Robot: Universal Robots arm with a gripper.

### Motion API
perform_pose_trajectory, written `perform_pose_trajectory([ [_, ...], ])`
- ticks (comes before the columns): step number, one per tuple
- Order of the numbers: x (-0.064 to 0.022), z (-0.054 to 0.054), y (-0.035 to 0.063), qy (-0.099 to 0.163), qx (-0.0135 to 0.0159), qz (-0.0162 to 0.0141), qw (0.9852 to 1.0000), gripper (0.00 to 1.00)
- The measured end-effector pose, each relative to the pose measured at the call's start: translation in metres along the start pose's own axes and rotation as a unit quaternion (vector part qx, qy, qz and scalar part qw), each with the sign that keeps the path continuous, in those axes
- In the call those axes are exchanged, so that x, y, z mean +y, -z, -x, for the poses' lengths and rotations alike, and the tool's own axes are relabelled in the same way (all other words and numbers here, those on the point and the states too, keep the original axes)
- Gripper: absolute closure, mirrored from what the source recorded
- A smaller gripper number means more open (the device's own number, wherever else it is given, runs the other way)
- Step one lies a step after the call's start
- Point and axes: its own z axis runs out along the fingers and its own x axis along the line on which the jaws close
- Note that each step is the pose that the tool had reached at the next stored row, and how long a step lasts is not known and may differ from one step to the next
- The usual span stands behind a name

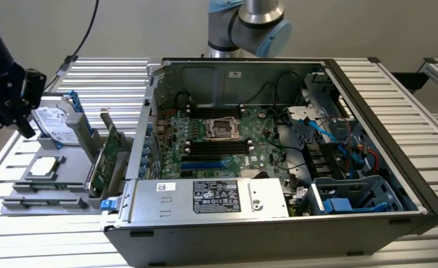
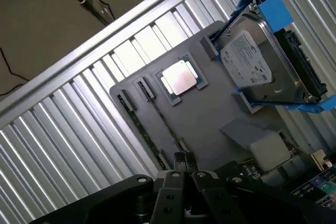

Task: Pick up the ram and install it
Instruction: 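Pick up the ram and move it above insertion slot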

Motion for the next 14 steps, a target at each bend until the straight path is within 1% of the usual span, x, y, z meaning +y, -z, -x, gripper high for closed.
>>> perform_pose_trajectory([
  [2,0.0,0.0,0.0,0.018,0.0009,-0.0004,0.9998,0.89],
  [4,0.0,0.0,0.0,0.036,0.0019,-0.0008,0.9993,0.89],
  [7,0.0,0.0,0.0,0.063,0.0032,-0.0013,0.998,0.89],
  [11,0.0,0.0,0.0,0.1,0.0051,-0.0021,0.995,0.89],
  [14,0.0,0.0,0.0,0.126,0.0065,-0.0027,0.992,0.89],
])
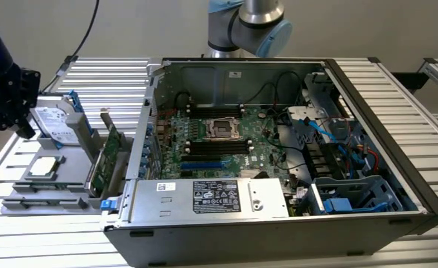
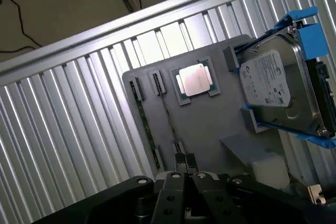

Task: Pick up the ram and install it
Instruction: 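Pick up the ram and move it above insertion slot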

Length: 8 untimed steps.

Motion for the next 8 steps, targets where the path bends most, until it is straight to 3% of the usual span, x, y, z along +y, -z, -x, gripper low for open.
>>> perform_pose_trajectory([
  [4,0.0,0.0,0.0,0.037,0.002,-0.0008,0.9993,0.89],
  [8,0.0,0.0,0.0,0.073,0.0039,-0.0017,0.9973,0.89],
])
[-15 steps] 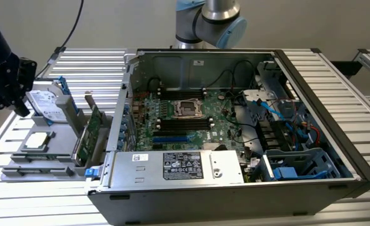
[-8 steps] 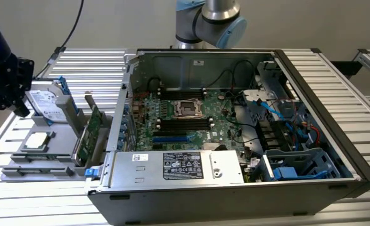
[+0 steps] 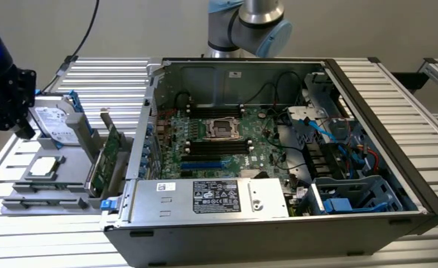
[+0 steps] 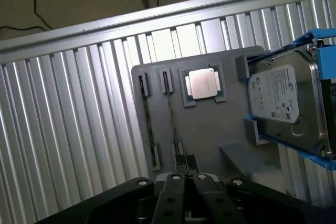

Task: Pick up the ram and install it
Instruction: 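Pick up the ram and move it above insertion slot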

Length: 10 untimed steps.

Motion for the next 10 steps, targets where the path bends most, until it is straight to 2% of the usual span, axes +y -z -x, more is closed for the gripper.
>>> perform_pose_trajectory([
  [5,0.0001,0.0,0.0001,0.045,0.0023,-0.0009,0.999,0.89],
  [10,0.001,-0.0001,0.0,0.051,0.0025,-0.0011,0.9987,0.88],
])
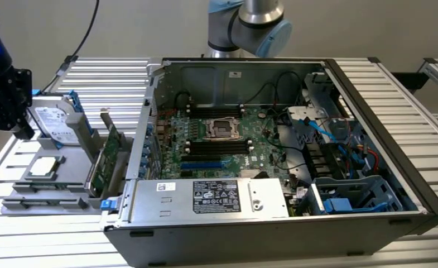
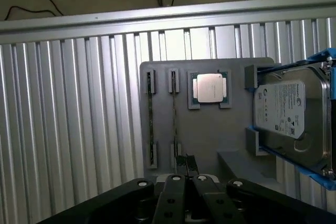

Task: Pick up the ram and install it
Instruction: 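Pick up the ram and move it above insertion slot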

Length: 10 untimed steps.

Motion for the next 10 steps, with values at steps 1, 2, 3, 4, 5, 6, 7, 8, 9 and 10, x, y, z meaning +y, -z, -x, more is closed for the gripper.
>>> perform_pose_trajectory([
  [1,0.0,0.0,0.0,0.0,0.0,0.0,1.0,0.84],
  [2,0.0,0.0,0.0,0.0,0.0,0.0,1.0,0.84],
  [3,0.0,0.0,0.0,0.0,0.0,0.0,1.0,0.84],
  [4,0.0,0.0,0.0,0.0,0.0,0.0,1.0,0.76],
  [5,0.0,0.0,0.0,0.0,0.0,0.0,1.0,0.76],
  [6,0.0002,-0.0001,-0.0001,0.0,0.0,0.0,1.0,0.76],
  [7,0.0008,-0.0004,-0.0007,0.0,0.0,0.0,1.0,0.76],
  [8,0.0018,-0.0005,-0.002,0.0,0.0,0.0001,1.0,0.76],
  [9,0.0028,-0.0007,-0.0037,0.0,0.0,0.0,1.0,0.76],
  [10,0.0039,-0.0009,-0.0054,0.001,0.0001,0.0,1.0,0.76],
])
